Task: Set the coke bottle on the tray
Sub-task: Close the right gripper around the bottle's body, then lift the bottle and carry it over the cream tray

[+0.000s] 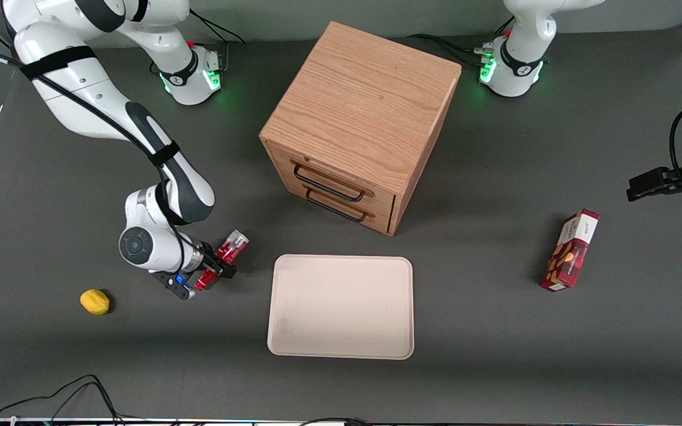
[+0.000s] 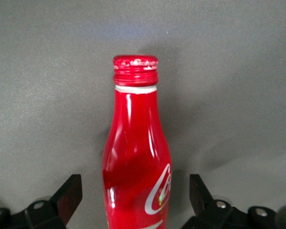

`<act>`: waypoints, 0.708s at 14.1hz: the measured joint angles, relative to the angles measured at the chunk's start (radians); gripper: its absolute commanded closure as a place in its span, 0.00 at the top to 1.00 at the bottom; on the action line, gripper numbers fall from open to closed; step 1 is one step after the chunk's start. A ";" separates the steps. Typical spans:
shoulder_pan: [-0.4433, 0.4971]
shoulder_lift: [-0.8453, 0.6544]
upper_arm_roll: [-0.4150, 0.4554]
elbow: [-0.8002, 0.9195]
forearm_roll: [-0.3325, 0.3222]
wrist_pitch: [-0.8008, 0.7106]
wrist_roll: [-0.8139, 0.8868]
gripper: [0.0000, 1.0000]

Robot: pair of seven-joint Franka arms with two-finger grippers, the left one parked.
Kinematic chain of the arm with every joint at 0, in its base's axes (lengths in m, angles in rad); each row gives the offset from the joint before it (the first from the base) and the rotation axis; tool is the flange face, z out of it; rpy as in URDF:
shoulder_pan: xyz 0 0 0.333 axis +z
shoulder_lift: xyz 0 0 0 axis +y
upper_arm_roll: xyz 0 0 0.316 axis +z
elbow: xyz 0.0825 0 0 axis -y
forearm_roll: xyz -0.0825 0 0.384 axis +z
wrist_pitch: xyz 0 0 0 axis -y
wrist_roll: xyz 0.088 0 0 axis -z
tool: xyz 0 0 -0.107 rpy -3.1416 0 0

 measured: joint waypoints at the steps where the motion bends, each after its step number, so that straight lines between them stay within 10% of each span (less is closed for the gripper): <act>1: 0.000 0.000 0.000 -0.013 -0.004 0.019 0.000 0.00; 10: -0.001 -0.074 0.020 0.010 -0.027 -0.056 -0.014 0.00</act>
